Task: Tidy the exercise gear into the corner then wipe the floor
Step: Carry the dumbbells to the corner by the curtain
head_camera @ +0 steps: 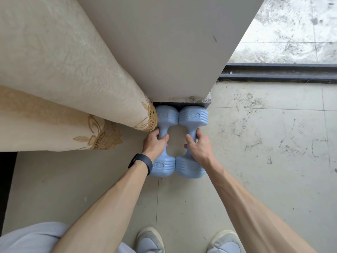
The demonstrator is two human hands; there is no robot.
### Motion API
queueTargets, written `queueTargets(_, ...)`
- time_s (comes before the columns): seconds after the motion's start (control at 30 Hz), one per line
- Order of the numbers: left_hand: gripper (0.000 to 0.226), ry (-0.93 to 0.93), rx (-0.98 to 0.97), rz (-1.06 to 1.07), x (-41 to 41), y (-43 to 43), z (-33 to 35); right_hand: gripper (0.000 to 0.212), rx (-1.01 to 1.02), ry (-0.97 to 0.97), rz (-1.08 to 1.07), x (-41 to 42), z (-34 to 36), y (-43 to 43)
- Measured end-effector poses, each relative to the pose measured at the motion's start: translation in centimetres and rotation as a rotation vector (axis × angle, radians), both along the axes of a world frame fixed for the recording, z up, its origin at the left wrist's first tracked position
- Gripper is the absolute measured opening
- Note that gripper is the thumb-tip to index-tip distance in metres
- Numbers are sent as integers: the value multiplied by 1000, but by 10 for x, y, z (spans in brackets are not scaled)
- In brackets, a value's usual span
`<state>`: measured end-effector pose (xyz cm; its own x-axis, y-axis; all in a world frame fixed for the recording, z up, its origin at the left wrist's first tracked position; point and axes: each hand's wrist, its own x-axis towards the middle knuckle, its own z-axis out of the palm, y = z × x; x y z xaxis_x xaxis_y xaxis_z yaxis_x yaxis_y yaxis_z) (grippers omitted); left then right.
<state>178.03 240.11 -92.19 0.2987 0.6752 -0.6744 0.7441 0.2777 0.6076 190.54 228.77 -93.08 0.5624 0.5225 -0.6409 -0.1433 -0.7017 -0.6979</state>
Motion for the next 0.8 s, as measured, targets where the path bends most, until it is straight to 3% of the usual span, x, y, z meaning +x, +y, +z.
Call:
queueTargets(0.37, 18, 65, 10, 0, 5, -4, -1, 15, -63, -102, 112, 2, -14, 2)
queueTargets(0.43, 31, 133, 7, -93, 6, -5, 6, 23, -147, -143, 200, 5, -9, 4)
queueTargets(0.5, 52, 260, 23, -238, 6, -11, 18, 46, -311, -171, 401, 19, 4, 2)
queueTargets(0.57, 59, 366, 70, -362, 4, -23, 42, 65, -446, -212, 555, 36, 26, -6)
queueTargets(0.8, 49, 495, 169, -706, -29, -79, 193, 42, -444, -251, 625, 24, 192, -67)
